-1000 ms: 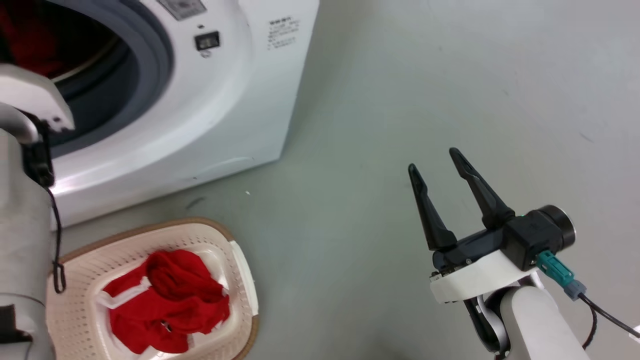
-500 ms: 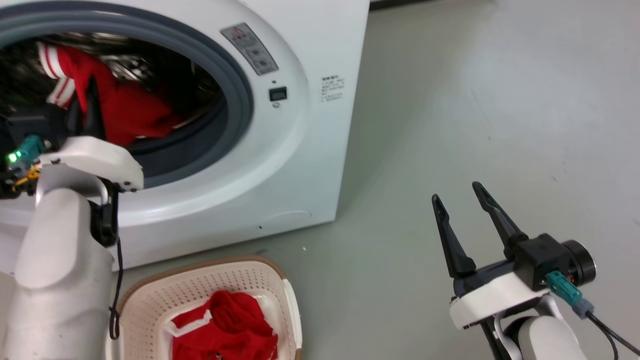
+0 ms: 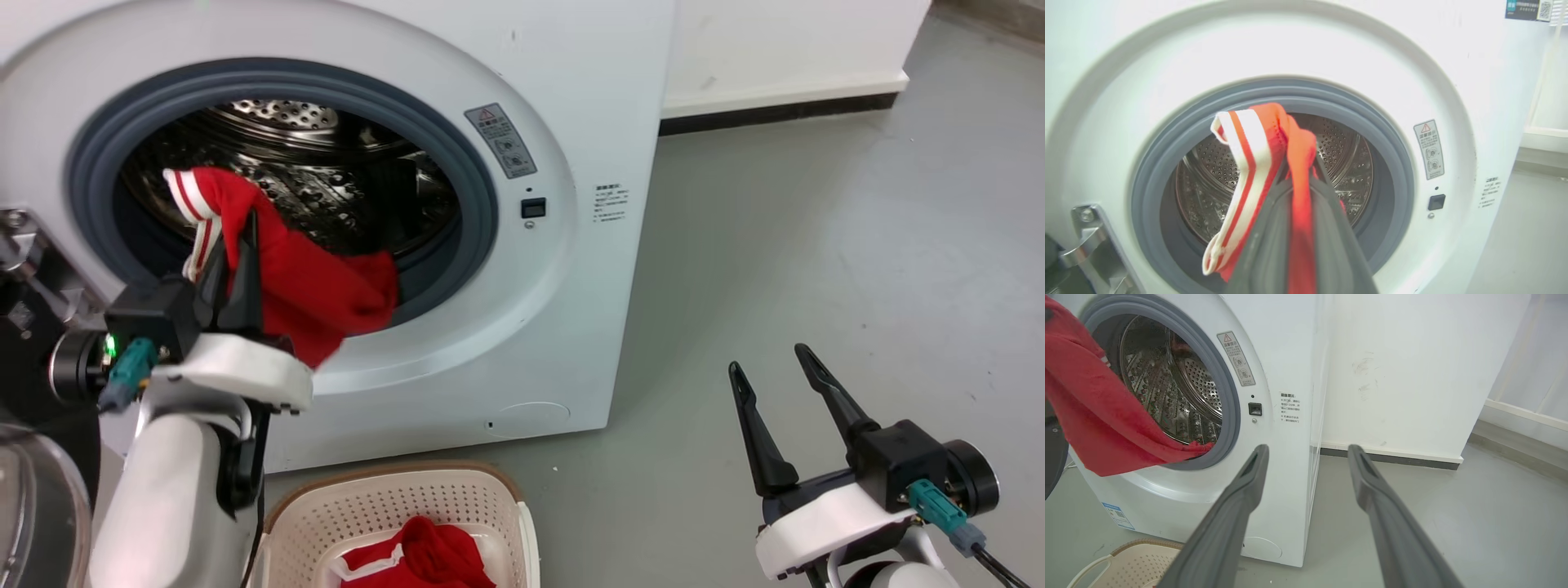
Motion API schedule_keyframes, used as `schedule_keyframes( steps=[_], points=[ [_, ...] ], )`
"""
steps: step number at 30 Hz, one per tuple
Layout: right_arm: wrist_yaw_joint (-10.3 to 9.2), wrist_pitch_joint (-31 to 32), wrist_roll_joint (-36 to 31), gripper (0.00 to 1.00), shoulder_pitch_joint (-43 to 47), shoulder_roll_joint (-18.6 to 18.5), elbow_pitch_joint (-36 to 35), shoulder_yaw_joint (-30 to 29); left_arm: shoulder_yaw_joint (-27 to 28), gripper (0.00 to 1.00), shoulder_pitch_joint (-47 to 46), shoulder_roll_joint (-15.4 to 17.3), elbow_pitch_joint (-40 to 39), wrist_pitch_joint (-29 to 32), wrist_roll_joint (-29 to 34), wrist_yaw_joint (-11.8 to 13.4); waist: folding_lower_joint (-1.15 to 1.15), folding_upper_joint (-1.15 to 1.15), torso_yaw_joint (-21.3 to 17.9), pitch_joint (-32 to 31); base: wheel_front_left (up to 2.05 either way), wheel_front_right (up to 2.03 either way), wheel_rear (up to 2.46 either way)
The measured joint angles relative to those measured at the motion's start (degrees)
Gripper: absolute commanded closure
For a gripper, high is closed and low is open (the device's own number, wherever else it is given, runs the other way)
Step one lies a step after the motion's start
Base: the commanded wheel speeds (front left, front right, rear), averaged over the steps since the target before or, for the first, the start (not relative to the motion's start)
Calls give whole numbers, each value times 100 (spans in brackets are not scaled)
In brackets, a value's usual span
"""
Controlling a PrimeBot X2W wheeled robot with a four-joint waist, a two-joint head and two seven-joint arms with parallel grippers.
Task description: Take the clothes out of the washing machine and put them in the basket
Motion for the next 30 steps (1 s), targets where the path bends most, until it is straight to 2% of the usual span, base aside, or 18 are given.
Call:
schedule_keyframes(
  steps=[4,5,6,8,12,17,20,23,30],
  points=[
    [-1,49,-4,0,49,0,-79,-29,-75,100,660,-63,-1048,315,-18,146,0,0,104,-45,0,0,0],
    [-1,49,-4,0,49,0,-79,-29,-75,100,660,-63,-1048,315,-18,146,0,0,104,-45,0,0,0],
    [-1,86,-22,0,90,0,-114,-34,-136,100,992,-108,-1538,511,-34,220,1,0,143,-35,0,0,0],
    [-1,100,-26,0,113,0,-140,-24,-193,100,1271,-143,-1994,697,-34,275,1,0,176,-1,0,0,0],
    [0,108,-32,0,110,0,-155,21,-320,100,1776,-209,-2640,1007,-56,374,2,0,217,50,0,0,0],
    [-1,108,-45,0,105,0,-171,38,-494,100,2241,-321,-3033,1321,-185,427,2,0,234,93,0,0,0],
    [-1,107,-47,0,102,0,-182,54,-635,100,2597,-432,-3012,1508,-307,455,2,0,242,135,0,0,0],
    [-1,104,-47,0,63,0,-188,89,-657,100,2814,-477,-2651,1536,-420,471,2,0,228,228,0,0,0],
    [-1,53,-31,0,-145,0,-198,135,-699,100,2738,-642,-1506,1062,-514,423,2,0,152,576,0,0,0]
  ],
)
